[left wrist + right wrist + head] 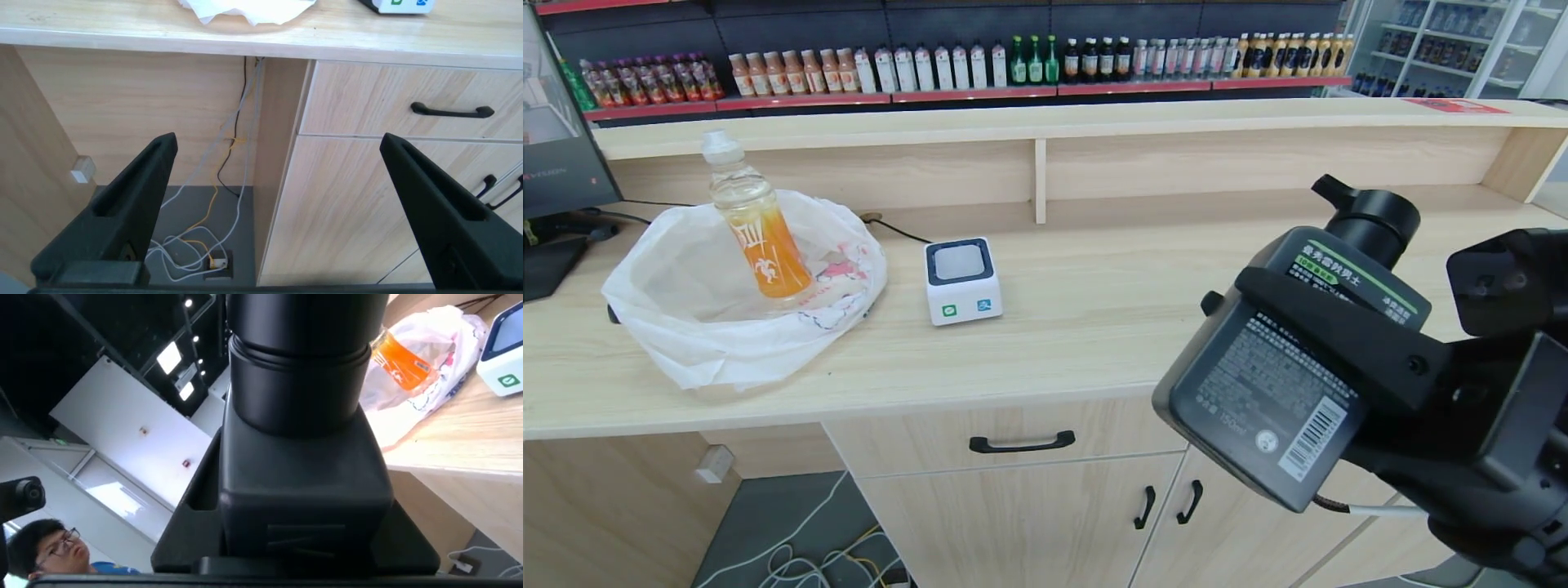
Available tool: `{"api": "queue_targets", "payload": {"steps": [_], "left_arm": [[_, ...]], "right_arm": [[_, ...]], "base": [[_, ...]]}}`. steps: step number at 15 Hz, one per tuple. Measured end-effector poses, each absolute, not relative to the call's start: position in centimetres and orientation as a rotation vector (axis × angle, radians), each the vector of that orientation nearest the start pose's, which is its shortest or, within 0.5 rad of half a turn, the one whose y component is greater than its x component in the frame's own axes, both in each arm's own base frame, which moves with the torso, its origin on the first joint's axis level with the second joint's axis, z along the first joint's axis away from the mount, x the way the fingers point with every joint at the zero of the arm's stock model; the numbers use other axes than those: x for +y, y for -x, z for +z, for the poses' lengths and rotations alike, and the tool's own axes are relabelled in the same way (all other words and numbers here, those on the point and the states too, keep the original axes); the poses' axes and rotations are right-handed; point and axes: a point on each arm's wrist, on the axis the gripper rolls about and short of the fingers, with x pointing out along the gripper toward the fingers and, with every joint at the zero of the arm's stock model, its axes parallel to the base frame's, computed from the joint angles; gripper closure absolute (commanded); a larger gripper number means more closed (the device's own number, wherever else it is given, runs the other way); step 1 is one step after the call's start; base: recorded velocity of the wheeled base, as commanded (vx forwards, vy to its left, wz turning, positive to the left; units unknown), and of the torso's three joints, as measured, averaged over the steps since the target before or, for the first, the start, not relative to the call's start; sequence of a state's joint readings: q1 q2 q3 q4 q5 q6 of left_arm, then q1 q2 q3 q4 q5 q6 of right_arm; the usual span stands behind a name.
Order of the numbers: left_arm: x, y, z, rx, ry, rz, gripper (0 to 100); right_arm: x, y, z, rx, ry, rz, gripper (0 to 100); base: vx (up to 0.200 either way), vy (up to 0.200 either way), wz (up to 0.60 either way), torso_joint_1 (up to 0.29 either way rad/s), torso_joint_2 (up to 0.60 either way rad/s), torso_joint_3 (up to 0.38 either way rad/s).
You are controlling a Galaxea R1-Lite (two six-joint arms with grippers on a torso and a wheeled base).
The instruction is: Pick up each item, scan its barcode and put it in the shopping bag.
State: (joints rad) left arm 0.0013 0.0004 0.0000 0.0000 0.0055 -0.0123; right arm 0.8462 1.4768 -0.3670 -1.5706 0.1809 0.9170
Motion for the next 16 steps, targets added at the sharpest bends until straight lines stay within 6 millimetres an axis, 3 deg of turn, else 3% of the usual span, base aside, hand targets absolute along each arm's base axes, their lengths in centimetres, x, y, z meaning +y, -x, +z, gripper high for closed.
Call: {"api": "queue_targets", "payload": {"steps": [9, 16], "left_arm": [[0.0, 2.3, 7.5, 0.000, 0.012, 0.007, 0], [0.0, 2.3, 7.5, 0.000, 0.012, 0.007, 0]], "right_arm": [[16.0, -12.6, 22.4, -0.025, -0.836, 1.238, 100], [14.6, -16.1, 20.5, -0.184, -0.490, 1.002, 100]], "base": [[0.000, 0.000, 0.00, 0.000, 0.00, 0.000], [0.000, 0.000, 0.00, 0.000, 0.00, 0.000]]}}
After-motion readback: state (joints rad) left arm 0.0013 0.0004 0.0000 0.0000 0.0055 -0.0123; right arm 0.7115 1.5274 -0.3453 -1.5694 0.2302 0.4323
